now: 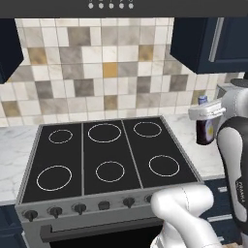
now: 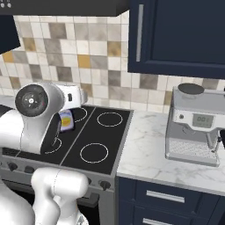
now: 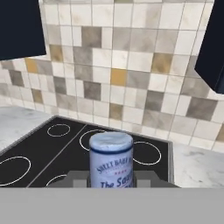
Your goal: Take 2 condiments from the cabinet and move them on the counter near the stove.Make sure the condiments are lined up with each other, next to each other.
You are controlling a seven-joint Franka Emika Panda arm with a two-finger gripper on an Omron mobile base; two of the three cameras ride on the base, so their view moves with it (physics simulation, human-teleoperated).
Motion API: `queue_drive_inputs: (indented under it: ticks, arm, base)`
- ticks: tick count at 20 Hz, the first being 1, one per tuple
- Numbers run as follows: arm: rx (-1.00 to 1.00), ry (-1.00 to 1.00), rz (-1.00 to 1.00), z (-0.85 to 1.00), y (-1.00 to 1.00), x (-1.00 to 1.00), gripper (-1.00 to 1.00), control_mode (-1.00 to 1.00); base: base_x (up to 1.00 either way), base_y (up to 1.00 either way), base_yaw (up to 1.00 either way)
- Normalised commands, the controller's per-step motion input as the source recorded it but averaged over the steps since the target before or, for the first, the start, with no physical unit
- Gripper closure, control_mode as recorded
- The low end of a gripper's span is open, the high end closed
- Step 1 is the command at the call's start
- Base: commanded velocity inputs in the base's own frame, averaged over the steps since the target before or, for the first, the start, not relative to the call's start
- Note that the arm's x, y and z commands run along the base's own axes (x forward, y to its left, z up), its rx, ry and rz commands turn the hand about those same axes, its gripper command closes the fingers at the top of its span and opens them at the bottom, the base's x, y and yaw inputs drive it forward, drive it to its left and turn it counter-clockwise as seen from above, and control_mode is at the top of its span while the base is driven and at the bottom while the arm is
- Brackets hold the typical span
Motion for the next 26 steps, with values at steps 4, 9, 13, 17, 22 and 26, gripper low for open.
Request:
queue_drive_inputs:
  ticks: [4,9,13,17,22,26]
  arm:
    - [0.0,0.02,0.01,-0.57,-0.38,0.56,1.0,-1.0]
    - [0.0,-0.08,-0.08,-0.53,-0.37,0.26,1.0,-1.0]
    - [0.05,-0.08,-0.13,-0.24,-0.22,0.01,1.0,-1.0]
    - [0.11,-0.01,-0.13,-0.12,-0.3,0.06,1.0,-1.0]
    - [0.07,0.07,-0.02,-0.17,-0.53,0.07,1.0,-1.0]
    - [0.02,0.06,0.01,-0.41,-0.4,0.11,1.0,-1.0]
  base:
    - [0.0,0.0,0.0]
    - [0.0,0.0,0.0]
    - [0.0,0.0,0.0]
    - [0.0,0.0,0.0]
    - [0.0,0.0,0.0]
    - [0.0,0.0,0.0]
